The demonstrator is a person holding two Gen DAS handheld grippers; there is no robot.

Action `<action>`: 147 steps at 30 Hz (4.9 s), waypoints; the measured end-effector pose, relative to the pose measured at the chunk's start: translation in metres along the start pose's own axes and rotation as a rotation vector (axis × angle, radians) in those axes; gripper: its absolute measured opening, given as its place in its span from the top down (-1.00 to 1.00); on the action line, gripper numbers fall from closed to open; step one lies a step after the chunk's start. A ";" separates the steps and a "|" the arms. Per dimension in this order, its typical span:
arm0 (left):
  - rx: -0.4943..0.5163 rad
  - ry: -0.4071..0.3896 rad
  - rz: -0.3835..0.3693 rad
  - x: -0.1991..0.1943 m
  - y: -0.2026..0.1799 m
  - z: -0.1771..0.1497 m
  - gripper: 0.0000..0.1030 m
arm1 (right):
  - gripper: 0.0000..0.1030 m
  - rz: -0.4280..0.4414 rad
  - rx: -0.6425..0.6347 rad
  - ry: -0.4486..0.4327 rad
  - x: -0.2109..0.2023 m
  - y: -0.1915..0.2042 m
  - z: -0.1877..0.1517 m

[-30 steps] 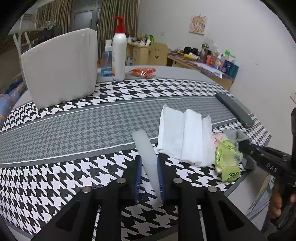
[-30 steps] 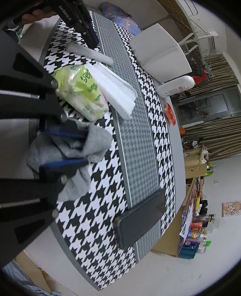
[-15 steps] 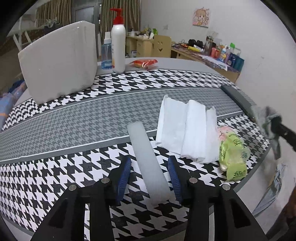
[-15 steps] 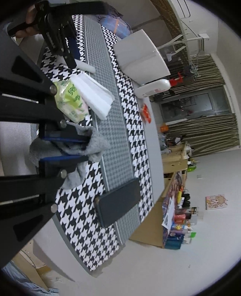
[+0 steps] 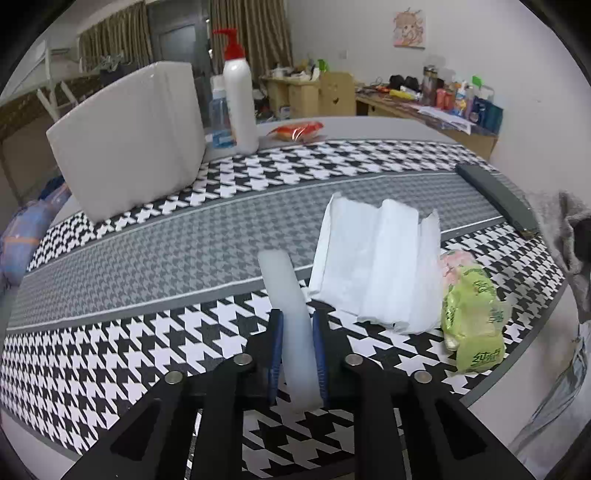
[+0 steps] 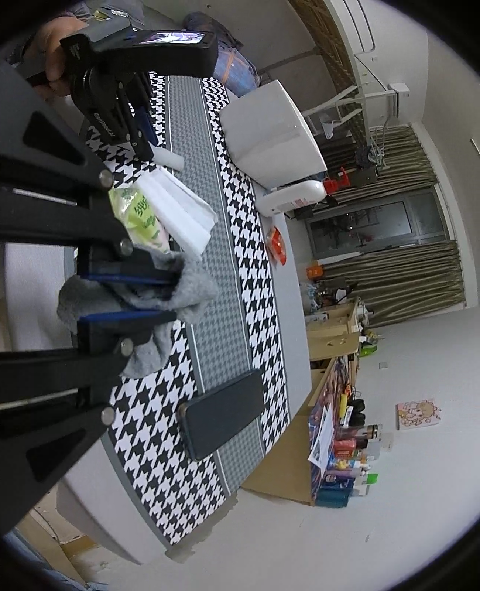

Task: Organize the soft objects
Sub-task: 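Lift the foam roll with left gripper while right gripper lifts the grey sock, then carry the foam roll in left gripper toward the foam box while right gripper carries the sock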

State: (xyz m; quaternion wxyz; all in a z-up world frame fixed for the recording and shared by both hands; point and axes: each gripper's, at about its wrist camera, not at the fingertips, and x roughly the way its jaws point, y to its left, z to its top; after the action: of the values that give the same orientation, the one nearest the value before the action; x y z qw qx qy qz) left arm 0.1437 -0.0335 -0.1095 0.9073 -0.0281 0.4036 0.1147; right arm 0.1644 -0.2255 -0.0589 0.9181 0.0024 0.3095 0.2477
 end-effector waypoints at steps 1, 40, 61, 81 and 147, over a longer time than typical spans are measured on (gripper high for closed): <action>0.001 -0.005 -0.009 -0.002 0.001 0.000 0.69 | 0.69 0.006 -0.006 -0.003 -0.001 0.001 0.000; 0.022 -0.242 -0.102 -0.076 0.070 0.034 0.69 | 0.69 0.091 -0.079 -0.082 0.001 0.069 0.025; 0.031 -0.308 -0.103 -0.096 0.114 0.033 0.69 | 0.69 0.117 -0.110 -0.131 0.005 0.129 0.033; 0.001 -0.369 -0.068 -0.109 0.140 0.053 0.69 | 0.69 0.150 -0.156 -0.159 0.010 0.160 0.056; -0.033 -0.527 0.037 -0.140 0.186 0.123 0.69 | 0.69 0.188 -0.236 -0.236 0.014 0.224 0.141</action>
State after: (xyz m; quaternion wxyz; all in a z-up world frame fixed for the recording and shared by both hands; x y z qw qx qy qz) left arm 0.0996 0.1390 0.0842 0.9783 -0.0047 0.1517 0.1412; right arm 0.1529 -0.0013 0.0823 0.9147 -0.0474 0.1668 0.3651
